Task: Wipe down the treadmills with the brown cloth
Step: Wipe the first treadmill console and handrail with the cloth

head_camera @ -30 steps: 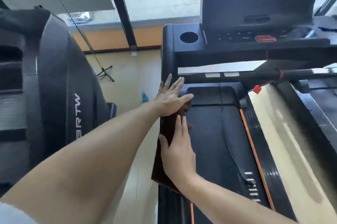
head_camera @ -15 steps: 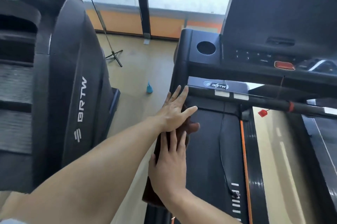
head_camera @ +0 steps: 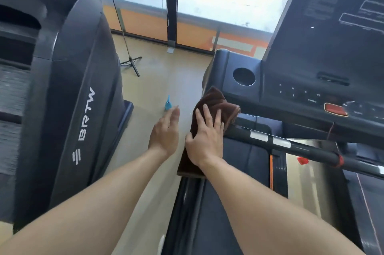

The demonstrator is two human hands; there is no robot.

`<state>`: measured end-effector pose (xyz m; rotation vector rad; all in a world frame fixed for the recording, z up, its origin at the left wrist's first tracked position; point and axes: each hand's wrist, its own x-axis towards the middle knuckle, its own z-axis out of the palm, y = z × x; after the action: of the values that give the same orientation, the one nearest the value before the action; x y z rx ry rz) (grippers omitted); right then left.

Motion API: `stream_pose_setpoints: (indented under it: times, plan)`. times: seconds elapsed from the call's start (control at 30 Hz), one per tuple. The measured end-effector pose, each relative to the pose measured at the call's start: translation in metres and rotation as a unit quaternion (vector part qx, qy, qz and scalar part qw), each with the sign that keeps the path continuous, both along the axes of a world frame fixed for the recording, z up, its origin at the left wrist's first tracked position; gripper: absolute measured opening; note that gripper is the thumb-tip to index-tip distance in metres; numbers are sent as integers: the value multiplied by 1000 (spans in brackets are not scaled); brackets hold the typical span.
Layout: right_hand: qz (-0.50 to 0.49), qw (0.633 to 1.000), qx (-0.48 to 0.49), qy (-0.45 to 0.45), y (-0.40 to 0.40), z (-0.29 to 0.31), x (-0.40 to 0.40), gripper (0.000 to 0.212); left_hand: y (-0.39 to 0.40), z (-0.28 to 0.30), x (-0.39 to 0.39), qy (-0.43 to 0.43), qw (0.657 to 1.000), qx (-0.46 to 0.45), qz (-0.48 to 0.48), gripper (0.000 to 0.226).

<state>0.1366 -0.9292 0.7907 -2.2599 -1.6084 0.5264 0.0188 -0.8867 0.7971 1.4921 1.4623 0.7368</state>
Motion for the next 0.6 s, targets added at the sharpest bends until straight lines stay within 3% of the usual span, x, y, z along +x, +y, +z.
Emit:
stream_pose_setpoints:
  times: [0.23,0.37,0.47,0.6]
  plan:
    - [-9,999,-7,-36,96,4,45,72,14,-32,20,-37,990,-91,-97,75]
    - [3,992,-16,-128,145,4,62,71,3,-51,1,-49,989,-115,-82,76]
    - [6,992,-8,-128,158,4,68,67,-21,-65,-31,-21,989,-136,-63,70]
    - [38,988,-8,-151,154,2,71,62,-62,-79,-74,16,985,-169,-36,83]
